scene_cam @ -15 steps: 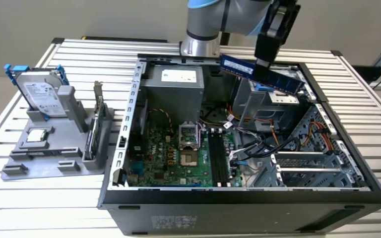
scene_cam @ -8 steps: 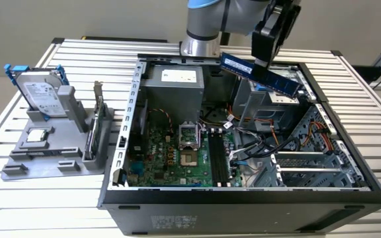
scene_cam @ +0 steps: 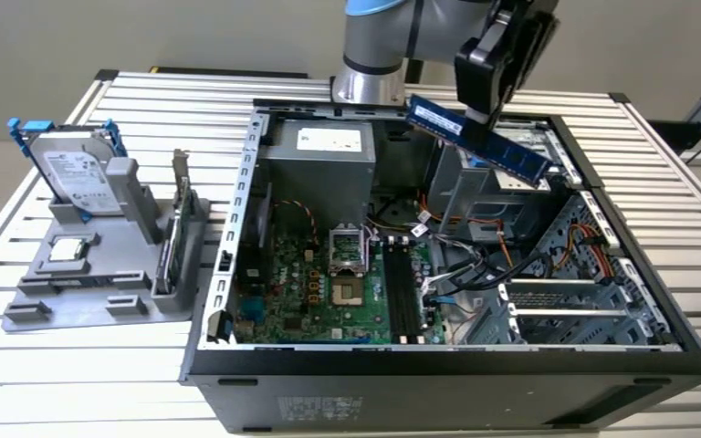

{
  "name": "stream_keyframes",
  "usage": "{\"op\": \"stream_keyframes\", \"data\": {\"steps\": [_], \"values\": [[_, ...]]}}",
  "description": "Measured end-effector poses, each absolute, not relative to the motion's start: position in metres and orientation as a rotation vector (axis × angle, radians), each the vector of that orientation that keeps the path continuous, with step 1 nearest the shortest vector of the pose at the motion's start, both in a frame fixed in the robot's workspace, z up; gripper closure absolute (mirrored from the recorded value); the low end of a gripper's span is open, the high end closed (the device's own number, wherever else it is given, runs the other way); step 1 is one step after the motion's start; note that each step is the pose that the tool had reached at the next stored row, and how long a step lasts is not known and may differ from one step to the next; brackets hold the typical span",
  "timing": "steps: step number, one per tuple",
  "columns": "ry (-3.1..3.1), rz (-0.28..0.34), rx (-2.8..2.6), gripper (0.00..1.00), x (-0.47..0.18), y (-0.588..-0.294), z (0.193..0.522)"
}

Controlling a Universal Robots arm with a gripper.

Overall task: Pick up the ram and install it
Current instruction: 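Insert the ram into the slot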

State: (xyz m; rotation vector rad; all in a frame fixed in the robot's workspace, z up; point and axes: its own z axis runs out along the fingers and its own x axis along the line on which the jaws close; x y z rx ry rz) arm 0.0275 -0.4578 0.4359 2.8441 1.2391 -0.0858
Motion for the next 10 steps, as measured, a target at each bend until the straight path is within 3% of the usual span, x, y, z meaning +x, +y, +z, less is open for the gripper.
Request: {"op": "stream_keyframes", "data": {"steps": [10], "values": [[1.04,-0.09,2.927,1.0,0.0275,-0.4578,0.4344]]}}
